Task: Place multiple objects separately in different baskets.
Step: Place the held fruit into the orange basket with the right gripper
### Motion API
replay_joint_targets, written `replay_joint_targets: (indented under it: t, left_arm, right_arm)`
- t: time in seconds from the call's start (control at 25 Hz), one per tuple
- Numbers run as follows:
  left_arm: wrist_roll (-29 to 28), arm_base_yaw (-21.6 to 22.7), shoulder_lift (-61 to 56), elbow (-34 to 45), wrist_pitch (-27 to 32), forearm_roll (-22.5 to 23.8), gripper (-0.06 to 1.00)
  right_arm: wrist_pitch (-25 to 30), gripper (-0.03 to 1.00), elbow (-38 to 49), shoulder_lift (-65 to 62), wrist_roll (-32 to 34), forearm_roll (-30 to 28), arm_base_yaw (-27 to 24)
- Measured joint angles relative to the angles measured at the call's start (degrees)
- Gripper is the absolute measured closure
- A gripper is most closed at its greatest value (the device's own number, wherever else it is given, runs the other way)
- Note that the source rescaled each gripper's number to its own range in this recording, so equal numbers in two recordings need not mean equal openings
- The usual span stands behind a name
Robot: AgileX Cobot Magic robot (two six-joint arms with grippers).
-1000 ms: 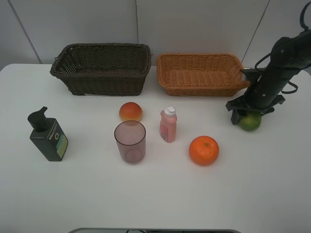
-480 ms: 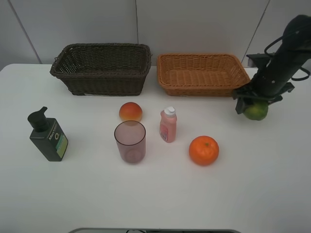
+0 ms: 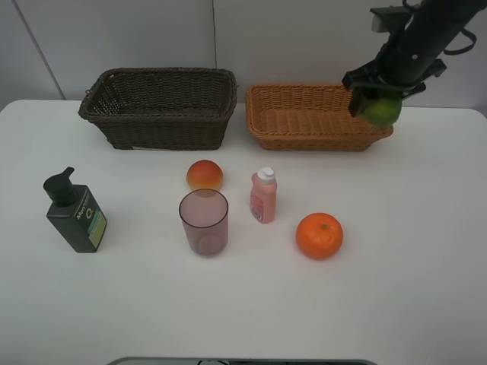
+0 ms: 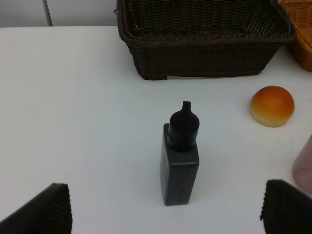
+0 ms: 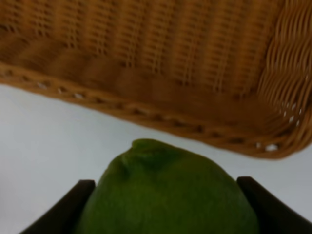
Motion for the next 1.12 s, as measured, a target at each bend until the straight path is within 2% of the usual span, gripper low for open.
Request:
replay_joint_targets:
  t: [0.44,0.6,0.72,1.12]
  left_arm:
    - [0.0,0.0,0.0,0.0,0.0,0.0,-0.05]
    - [0.0,0.0,0.0,0.0,0.0,0.0,-0.05]
    - [0.0,0.0,0.0,0.0,0.0,0.0,-0.05]
    - [0.0,0.0,0.0,0.0,0.0,0.0,-0.05]
  right_arm:
    - [-9.7,0.56,-5.5,6.3,0.1,-2.2,0.7]
    - [-10.8,0.56,-8.9,9.9,0.2,-2.2,0.7]
    - [-9.5,0.56,-13.3,13.3,0.2,-2.1,0.7]
    - [-0.2,0.56,-29.7,26.3,0.2,-1.4,0.7]
